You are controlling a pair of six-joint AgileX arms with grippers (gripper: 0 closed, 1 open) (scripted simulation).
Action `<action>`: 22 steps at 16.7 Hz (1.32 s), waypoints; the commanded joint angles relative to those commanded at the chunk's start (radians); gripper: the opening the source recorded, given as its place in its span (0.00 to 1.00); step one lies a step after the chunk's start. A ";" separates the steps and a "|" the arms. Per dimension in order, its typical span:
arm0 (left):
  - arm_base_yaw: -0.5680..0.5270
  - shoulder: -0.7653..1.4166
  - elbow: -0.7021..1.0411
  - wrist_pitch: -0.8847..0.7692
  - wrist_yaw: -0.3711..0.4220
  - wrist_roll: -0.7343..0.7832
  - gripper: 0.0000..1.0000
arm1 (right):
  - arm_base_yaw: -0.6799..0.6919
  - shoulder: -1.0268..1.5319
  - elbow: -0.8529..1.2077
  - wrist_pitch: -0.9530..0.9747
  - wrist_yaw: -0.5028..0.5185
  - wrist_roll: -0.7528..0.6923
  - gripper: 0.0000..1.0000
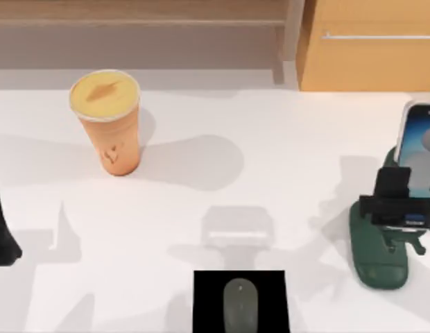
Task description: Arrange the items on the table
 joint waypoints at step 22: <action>0.000 0.000 0.000 0.000 0.000 0.000 1.00 | 0.000 0.000 0.000 0.000 0.000 0.000 1.00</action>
